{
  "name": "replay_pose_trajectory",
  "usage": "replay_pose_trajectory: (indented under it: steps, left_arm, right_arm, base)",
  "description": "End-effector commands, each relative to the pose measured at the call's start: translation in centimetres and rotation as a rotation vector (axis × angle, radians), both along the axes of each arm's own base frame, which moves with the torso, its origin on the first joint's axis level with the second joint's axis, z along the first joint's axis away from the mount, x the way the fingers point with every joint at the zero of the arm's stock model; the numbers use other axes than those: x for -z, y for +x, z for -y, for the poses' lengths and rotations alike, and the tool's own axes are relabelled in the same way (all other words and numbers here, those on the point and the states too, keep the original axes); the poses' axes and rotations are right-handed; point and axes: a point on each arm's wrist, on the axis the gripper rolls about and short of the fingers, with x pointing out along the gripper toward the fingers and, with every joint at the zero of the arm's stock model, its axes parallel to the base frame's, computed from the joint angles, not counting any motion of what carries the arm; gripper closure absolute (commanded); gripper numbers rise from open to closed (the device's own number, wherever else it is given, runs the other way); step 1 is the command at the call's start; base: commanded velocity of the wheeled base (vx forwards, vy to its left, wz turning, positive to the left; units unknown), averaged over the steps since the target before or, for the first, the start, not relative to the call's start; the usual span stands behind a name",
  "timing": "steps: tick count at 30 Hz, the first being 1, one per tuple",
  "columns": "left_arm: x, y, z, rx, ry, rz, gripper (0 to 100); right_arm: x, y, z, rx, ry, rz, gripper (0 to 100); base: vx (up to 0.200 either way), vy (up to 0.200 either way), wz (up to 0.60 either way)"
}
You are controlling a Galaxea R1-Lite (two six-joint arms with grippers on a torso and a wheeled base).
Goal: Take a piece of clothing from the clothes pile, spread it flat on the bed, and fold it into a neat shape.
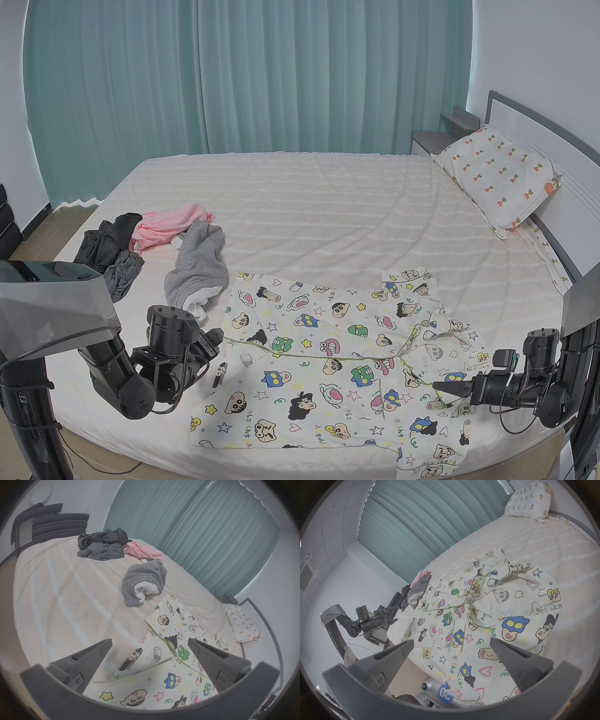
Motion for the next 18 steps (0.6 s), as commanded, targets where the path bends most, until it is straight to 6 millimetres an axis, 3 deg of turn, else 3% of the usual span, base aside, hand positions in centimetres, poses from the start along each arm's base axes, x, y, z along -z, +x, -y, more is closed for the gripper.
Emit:
replay_pose_trajectory:
  steps: [1, 5, 18]
  left_arm:
    - [0.14, -0.03, 0.02, 0.0, 0.001, -0.004, 0]
    - [0.28, -0.47, 0.4, 0.017, 0.011, -0.01, 0]
    - [0.32, -0.99, 0.98, 0.034, 0.017, -0.014, 0]
  right_arm:
    - [-0.18, -0.29, 0.03, 0.003, -0.001, 0.002, 0]
    - [-0.27, -0.32, 0.02, 0.008, -0.006, 0.005, 0]
    - [-0.3, -0.32, 0.02, 0.008, -0.006, 0.006, 0]
  base:
    - [0.2, 0.0, 0.0]
    - [0.2, 0.0, 0.0]
    - [0.0, 0.0, 0.0]
